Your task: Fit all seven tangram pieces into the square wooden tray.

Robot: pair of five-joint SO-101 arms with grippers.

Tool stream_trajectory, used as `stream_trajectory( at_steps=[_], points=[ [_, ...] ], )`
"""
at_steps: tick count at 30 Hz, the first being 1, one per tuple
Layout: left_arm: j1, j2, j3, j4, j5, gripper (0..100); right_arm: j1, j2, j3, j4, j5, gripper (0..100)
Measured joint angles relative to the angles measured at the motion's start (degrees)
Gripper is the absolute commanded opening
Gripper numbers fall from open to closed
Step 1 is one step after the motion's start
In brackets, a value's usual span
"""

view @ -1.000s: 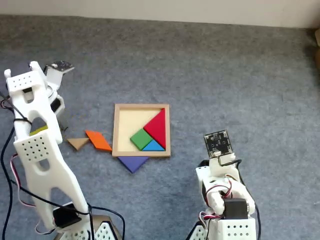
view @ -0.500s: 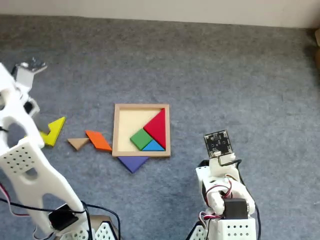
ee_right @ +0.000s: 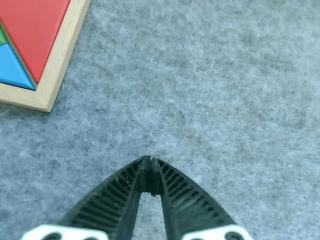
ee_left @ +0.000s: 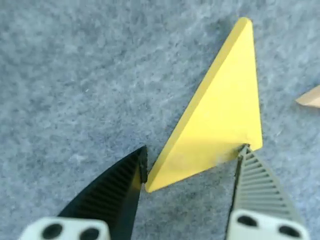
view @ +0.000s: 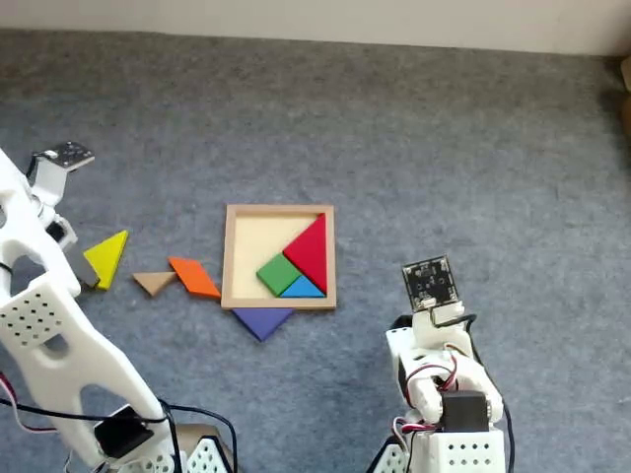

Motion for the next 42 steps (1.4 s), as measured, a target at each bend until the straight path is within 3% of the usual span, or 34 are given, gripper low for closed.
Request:
stream_trajectory(
  at_steps=[11,18,26,34,42],
  points=[
    [8.62,0.44,0.35,4.31,2.64,18,0.00,0.00,0.00,0.00,0.00,1.0],
    [9.05,0.44,0.35,4.84,4.92,18,0.00,0.00,0.00,0.00,0.00,1.0],
    [12.66,0.35,0.35,5.27,10.46,10,0.00,0.00,0.00,0.00,0.00,1.0],
    [16.88,0.09,0.35,5.89,15.56,11,0.00,0.00,0.00,0.00,0.00,1.0],
    [17.05,-6.77,3.52,5.45,16.09,22,0.00,0.00,0.00,0.00,0.00,1.0]
  ],
)
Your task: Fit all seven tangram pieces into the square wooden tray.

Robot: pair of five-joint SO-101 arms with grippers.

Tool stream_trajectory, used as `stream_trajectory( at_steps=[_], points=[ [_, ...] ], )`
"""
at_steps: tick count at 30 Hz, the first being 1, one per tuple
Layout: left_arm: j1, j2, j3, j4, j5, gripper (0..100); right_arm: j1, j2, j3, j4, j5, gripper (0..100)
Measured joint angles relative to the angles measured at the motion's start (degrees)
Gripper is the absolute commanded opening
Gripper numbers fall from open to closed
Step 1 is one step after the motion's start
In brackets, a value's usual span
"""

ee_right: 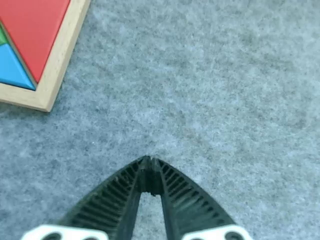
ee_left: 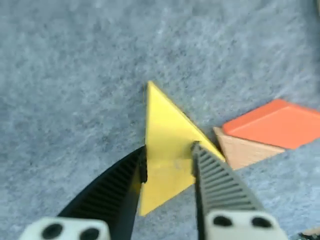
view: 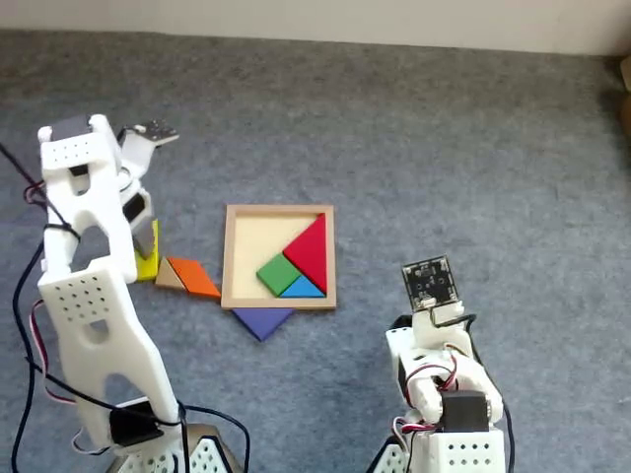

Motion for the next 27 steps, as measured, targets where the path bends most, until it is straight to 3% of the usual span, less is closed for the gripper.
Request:
stream_trajectory(
  at_steps=[9,17,27],
  points=[
    [-4.40,-12.40,8.00,0.09,-0.09,23,0.00,0.00,0.00,0.00,0.00,1.0],
    [-7.56,-7.74,8.79,-3.69,-0.09,23,0.00,0.00,0.00,0.00,0.00,1.0],
    [-2.99,-0.26,8.53,-3.43,-0.09,23,0.00,0.00,0.00,0.00,0.00,1.0]
  ],
)
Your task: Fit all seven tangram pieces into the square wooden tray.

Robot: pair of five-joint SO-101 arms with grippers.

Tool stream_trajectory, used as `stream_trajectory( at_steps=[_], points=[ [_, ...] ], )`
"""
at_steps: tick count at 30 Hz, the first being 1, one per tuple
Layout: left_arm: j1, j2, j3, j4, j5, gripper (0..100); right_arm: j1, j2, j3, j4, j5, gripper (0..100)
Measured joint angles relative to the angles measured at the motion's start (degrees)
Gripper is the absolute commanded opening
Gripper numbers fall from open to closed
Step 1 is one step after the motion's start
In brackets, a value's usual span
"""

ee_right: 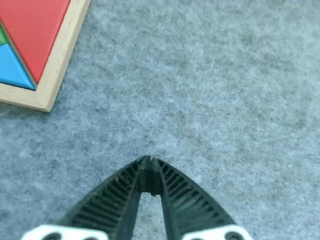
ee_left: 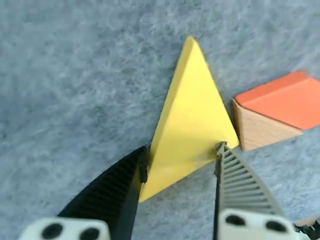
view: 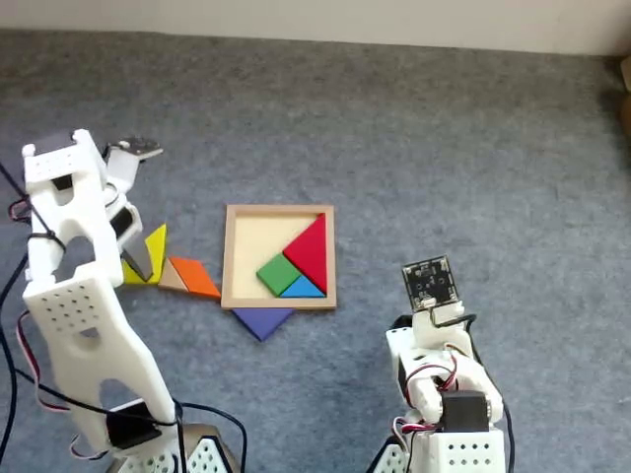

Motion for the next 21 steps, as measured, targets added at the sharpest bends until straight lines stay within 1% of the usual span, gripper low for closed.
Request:
stream_trajectory(
  at_steps=[3,8,12,17,21],
  points=[
    [2.11,0.44,0.00,0.09,0.26,23,0.00,0.00,0.00,0.00,0.00,1.0],
    [5.27,0.62,0.00,0.09,2.90,22,0.00,0.00,0.00,0.00,0.00,1.0],
    [5.89,0.70,0.00,0.09,3.16,22,0.00,0.00,0.00,0.00,0.00,1.0],
    [6.07,0.26,-0.09,0.26,3.43,13,0.00,0.00,0.00,0.00,0.00,1.0],
    [8.53,0.35,-0.62,2.20,3.43,8,0.00,0.00,0.00,0.00,0.00,1.0]
  ],
)
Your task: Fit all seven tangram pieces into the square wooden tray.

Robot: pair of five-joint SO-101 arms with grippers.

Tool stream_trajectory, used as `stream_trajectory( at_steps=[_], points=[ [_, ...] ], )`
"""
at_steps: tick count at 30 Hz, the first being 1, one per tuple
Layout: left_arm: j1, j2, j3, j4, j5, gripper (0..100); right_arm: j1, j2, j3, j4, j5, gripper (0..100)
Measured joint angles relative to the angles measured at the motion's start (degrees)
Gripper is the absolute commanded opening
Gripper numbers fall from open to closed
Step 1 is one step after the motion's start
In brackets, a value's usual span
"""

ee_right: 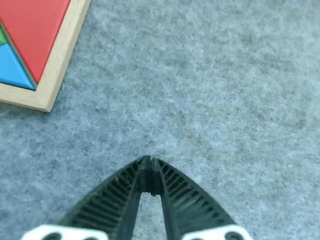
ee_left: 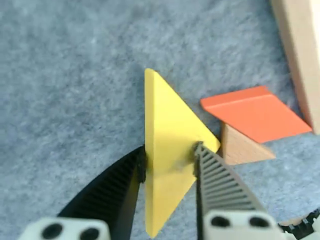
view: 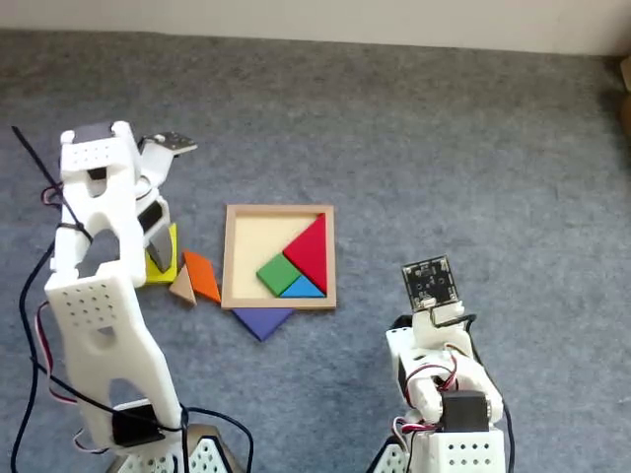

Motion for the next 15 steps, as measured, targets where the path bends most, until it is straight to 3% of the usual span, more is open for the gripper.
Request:
stream_trajectory(
  at_steps=[9,15],
  points=[
    [3.25,-3.96,0.44,1.32,4.92,4,0.26,0.00,0.00,0.00,0.00,1.0],
    [4.31,-9.76,7.30,0.88,6.07,4,0.97,0.00,0.00,0.00,0.00,1.0]
  ],
)
